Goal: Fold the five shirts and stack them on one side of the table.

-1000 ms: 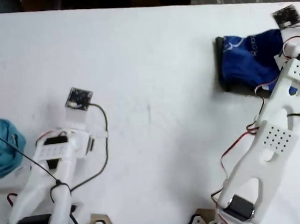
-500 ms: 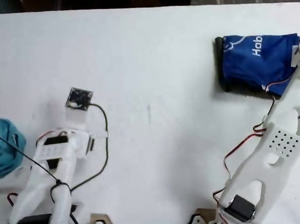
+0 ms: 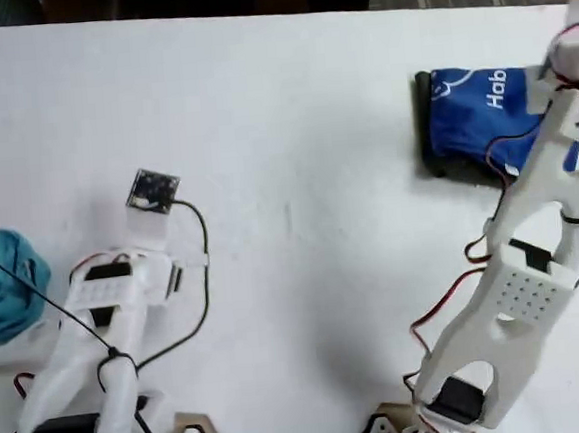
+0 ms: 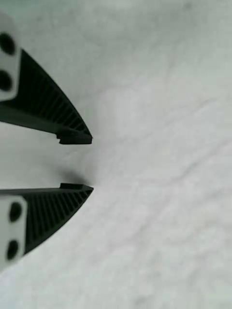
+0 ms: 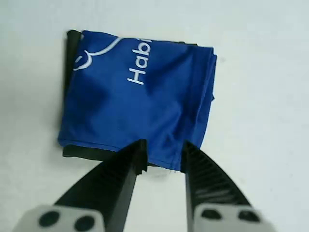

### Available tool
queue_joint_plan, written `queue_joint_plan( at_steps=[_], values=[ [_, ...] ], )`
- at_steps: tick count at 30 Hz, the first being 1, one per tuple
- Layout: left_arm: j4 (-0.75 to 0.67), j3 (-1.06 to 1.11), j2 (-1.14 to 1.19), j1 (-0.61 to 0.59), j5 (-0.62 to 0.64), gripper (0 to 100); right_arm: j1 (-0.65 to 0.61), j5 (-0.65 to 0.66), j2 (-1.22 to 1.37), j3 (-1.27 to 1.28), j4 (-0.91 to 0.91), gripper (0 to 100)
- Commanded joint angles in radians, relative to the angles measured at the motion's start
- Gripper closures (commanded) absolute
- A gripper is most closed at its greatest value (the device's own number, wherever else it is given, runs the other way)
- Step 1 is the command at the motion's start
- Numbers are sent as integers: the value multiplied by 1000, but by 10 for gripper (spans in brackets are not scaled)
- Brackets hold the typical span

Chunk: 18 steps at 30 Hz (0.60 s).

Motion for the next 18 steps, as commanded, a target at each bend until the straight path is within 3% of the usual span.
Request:
queue_joint_plan(
  at_steps=[1, 5, 11, 18],
  values=[
    [-14, -4, -28, -8, 2, 846, -64, -8, -136, 95, 25, 843],
    [-14, -4, -28, -8, 2, 846, -140, -8, -332, 381, 27, 844],
    [-14, -4, -28, -8, 2, 846, -260, -6, -768, 1046, -13, 844],
    [-14, -4, -28, -8, 2, 846, -306, -8, -1170, 2002, -639, 844]
  ],
)
